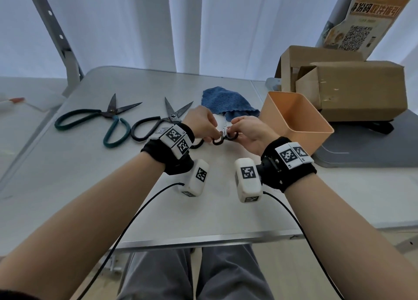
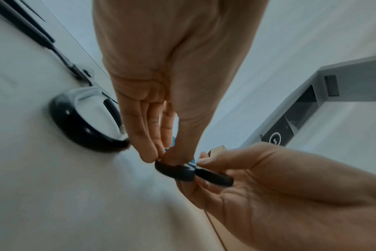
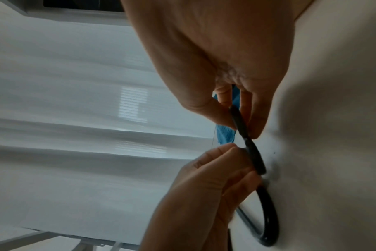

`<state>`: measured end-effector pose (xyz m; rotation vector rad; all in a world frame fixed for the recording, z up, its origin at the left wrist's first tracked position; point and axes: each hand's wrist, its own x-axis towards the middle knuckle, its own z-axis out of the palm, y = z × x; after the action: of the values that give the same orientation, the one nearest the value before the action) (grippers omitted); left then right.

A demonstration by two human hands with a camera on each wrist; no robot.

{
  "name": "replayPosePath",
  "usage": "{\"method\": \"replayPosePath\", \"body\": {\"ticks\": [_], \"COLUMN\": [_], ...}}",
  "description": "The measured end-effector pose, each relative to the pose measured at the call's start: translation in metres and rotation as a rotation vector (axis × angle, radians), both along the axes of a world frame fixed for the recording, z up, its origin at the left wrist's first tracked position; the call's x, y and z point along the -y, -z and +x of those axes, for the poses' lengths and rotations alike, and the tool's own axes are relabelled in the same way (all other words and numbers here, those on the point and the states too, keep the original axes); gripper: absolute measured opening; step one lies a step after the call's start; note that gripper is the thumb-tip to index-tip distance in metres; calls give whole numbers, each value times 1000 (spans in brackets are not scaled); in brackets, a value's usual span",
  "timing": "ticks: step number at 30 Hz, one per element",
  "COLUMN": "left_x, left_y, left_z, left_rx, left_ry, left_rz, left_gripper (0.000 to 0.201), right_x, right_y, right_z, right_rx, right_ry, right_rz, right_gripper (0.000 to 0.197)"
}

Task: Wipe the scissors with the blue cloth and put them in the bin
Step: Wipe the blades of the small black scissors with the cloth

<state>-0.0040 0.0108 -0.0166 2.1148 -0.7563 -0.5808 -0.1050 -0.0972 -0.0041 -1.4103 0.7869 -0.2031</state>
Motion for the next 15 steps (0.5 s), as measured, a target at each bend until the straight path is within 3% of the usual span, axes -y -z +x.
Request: {"method": "replayPosePath", "body": {"ticks": [6,15], "left_x": [-19,-33], "left_y": [-11,-15], "left_z": [19,50], "left_rx": [-228,-449], "left_ry": [-31,92], "left_rz": [-287,-465], "left_gripper": [24,11], "right_x": [1,2], "right_y": [1,3], "right_z": [9,28], "right_rx": [250,563], "right_ry": [63,-46], "right_rz": [177,359], "right_gripper": [30,28]}}
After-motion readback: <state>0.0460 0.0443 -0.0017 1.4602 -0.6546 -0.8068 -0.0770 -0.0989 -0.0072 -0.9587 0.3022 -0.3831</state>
